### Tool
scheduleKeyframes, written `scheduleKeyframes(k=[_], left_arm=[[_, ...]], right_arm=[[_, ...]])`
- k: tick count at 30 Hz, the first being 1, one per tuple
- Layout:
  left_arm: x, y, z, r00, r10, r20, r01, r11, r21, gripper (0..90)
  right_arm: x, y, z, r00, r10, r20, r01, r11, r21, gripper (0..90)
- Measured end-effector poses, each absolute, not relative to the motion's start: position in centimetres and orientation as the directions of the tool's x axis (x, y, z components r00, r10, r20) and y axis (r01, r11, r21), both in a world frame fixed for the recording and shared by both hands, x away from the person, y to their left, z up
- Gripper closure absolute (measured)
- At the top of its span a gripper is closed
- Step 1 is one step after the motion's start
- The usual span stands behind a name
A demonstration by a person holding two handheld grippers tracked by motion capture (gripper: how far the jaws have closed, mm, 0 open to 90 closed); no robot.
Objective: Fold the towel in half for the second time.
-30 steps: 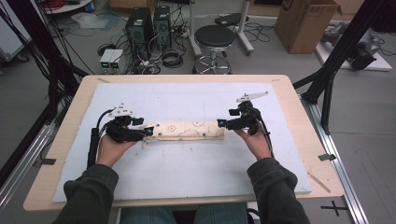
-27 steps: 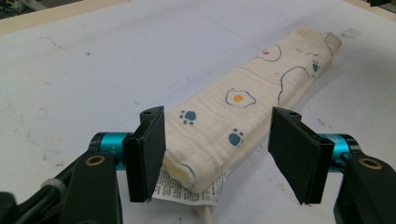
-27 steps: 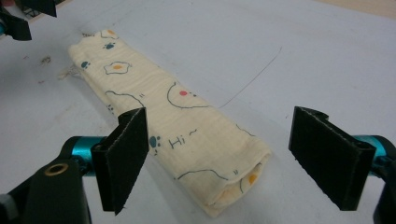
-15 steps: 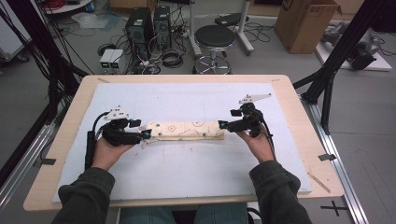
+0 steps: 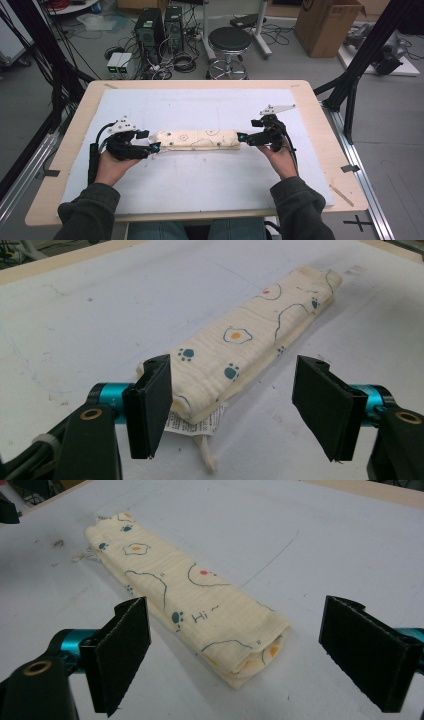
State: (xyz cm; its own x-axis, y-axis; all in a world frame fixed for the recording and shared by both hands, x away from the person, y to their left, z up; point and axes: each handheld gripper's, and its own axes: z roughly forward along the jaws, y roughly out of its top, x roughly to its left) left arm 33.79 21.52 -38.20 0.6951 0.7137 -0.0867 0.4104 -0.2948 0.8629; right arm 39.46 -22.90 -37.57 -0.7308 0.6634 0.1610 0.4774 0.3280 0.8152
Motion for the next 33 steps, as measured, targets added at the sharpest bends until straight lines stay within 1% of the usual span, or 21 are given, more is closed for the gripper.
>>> scheduleKeyframes(k=[9, 17, 33], left_arm=[[32.8, 22.0, -38.3, 0.696, 0.713, -0.082, 0.406, -0.297, 0.864, 31.4], [31.9, 22.3, -38.7, 0.697, 0.713, -0.083, 0.410, -0.300, 0.862, 30.3], [30.5, 22.7, -39.3, 0.693, 0.716, -0.084, 0.415, -0.301, 0.859, 28.6]], right_arm=[[38.5, -22.8, -37.4, -0.737, 0.662, 0.138, 0.457, 0.338, 0.822, 12.3], [37.7, -23.3, -38.3, -0.735, 0.663, 0.142, 0.462, 0.336, 0.821, 12.2], [35.9, -24.7, -38.8, -0.732, 0.667, 0.139, 0.457, 0.329, 0.827, 12.2]])
